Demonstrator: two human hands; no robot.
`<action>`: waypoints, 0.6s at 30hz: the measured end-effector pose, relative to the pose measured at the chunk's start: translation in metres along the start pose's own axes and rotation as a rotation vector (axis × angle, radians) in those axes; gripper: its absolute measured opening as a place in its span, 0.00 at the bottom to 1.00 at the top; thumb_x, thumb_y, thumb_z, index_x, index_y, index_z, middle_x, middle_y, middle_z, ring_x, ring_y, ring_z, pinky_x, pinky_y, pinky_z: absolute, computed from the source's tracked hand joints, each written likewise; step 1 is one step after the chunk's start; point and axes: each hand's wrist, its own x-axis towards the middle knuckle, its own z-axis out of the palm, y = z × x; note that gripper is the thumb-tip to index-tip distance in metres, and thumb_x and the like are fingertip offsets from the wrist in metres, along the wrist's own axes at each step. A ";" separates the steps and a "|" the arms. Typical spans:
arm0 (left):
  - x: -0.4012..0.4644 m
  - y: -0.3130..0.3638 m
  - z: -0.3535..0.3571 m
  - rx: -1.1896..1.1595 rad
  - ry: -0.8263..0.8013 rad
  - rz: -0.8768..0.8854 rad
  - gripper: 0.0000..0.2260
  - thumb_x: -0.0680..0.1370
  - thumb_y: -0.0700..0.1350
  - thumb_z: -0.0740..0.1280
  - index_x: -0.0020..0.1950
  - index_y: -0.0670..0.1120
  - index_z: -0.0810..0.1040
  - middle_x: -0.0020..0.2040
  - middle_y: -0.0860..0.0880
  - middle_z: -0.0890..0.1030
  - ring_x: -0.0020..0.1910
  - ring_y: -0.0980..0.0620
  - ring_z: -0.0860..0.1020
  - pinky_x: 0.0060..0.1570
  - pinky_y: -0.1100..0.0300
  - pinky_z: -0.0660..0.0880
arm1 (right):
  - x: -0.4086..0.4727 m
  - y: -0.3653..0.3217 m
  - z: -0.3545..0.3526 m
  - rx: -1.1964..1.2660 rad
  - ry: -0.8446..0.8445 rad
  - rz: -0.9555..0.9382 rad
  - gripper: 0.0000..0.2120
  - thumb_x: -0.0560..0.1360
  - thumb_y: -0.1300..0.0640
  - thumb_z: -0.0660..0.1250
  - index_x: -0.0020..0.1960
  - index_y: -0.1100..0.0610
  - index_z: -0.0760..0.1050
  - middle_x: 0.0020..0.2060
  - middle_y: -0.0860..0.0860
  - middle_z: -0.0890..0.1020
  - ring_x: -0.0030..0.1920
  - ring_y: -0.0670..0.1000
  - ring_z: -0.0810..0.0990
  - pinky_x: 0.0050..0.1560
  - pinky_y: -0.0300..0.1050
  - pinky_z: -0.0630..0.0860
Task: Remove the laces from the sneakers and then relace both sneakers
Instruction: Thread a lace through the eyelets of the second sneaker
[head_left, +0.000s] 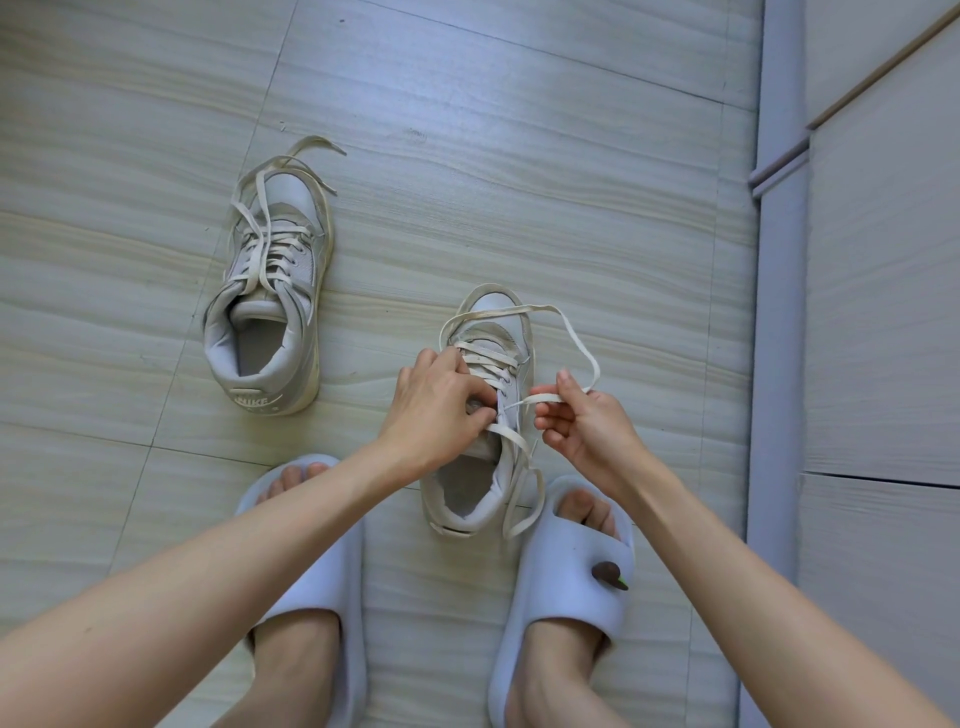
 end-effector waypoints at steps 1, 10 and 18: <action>0.000 0.000 0.000 0.001 -0.001 -0.001 0.09 0.75 0.49 0.67 0.53 0.53 0.82 0.44 0.53 0.66 0.48 0.53 0.62 0.47 0.59 0.59 | 0.000 0.001 -0.001 0.002 0.005 0.005 0.17 0.81 0.53 0.56 0.42 0.62 0.76 0.24 0.50 0.78 0.24 0.45 0.75 0.25 0.34 0.67; -0.002 -0.001 0.000 -0.014 0.004 -0.007 0.09 0.74 0.49 0.67 0.53 0.53 0.82 0.45 0.53 0.66 0.50 0.52 0.64 0.48 0.59 0.60 | -0.002 0.002 -0.003 -0.137 -0.081 -0.057 0.05 0.73 0.58 0.69 0.43 0.60 0.79 0.29 0.50 0.79 0.29 0.45 0.76 0.32 0.35 0.69; -0.001 0.000 0.000 -0.014 0.006 -0.002 0.09 0.75 0.49 0.67 0.54 0.53 0.82 0.44 0.54 0.65 0.48 0.54 0.61 0.48 0.58 0.60 | -0.002 -0.001 0.001 -0.366 -0.014 -0.146 0.04 0.73 0.65 0.70 0.39 0.59 0.79 0.30 0.51 0.79 0.31 0.44 0.76 0.31 0.33 0.69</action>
